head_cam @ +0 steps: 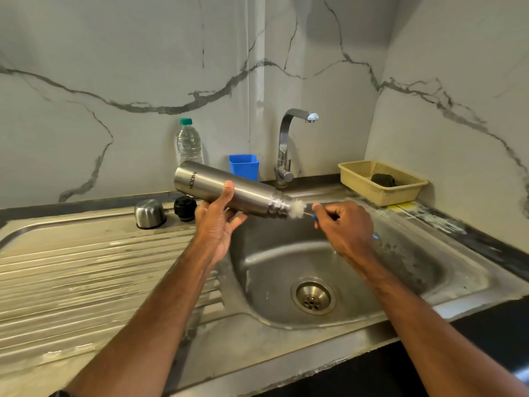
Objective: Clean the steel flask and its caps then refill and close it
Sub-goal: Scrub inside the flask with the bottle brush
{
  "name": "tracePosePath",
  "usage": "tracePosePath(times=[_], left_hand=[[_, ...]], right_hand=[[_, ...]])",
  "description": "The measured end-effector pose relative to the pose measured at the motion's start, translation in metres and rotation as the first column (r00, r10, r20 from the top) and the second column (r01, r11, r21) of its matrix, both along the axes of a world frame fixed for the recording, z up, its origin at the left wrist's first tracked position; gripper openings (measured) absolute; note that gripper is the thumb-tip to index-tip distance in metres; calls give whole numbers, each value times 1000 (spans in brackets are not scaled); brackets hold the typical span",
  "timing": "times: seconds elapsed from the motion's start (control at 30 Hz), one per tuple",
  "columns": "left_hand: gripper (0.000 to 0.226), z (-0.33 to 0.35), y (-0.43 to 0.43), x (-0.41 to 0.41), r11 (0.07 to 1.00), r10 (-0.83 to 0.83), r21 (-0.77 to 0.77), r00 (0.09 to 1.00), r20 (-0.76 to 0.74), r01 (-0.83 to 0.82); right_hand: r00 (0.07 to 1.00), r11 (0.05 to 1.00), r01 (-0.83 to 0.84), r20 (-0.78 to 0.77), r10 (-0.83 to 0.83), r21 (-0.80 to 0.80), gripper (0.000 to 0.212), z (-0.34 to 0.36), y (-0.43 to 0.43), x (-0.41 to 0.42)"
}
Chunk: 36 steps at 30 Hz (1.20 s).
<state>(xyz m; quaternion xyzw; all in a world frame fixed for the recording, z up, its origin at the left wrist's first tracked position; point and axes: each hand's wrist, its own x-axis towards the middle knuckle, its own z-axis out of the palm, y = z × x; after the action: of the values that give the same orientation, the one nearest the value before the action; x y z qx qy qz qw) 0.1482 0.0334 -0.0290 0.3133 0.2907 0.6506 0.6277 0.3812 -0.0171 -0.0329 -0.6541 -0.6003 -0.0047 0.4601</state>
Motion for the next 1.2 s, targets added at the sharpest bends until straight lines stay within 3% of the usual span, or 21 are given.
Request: tracePosePath(times=[0.1, 0.27, 0.43, 0.6, 0.73, 0.93, 1.07, 1.2], left_hand=[[38, 3, -7, 20, 997, -76, 13, 997, -33, 76], [61, 2, -1, 7, 1000, 16, 7, 998, 58, -16], [30, 0, -2, 11, 1000, -7, 1, 1000, 13, 7], [61, 2, 3, 3, 999, 50, -8, 995, 82, -49], [53, -1, -3, 21, 1000, -15, -22, 1000, 25, 15], [64, -3, 4, 14, 999, 23, -32, 998, 67, -21], [62, -3, 1, 25, 999, -22, -34, 999, 34, 24], [78, 1, 6, 11, 999, 42, -32, 994, 97, -39]], right_hand=[[999, 1000, 0, 33, -1, 15, 29, -2, 1, -12], [997, 999, 44, -66, -44, 2, 26, 6, -5, 20], [999, 1000, 22, 26, -22, 8, 32, 2, 0, -12], [998, 998, 62, -18, -63, -30, 26, 8, -2, 16], [996, 997, 70, 48, -69, -12, 33, 3, 1, -8], [984, 984, 176, 32, -176, -14, 31, 10, -4, 22], [989, 993, 112, 91, -114, 24, 39, 3, -1, -1], [984, 985, 171, 57, -171, 15, 33, 13, -6, 24]])
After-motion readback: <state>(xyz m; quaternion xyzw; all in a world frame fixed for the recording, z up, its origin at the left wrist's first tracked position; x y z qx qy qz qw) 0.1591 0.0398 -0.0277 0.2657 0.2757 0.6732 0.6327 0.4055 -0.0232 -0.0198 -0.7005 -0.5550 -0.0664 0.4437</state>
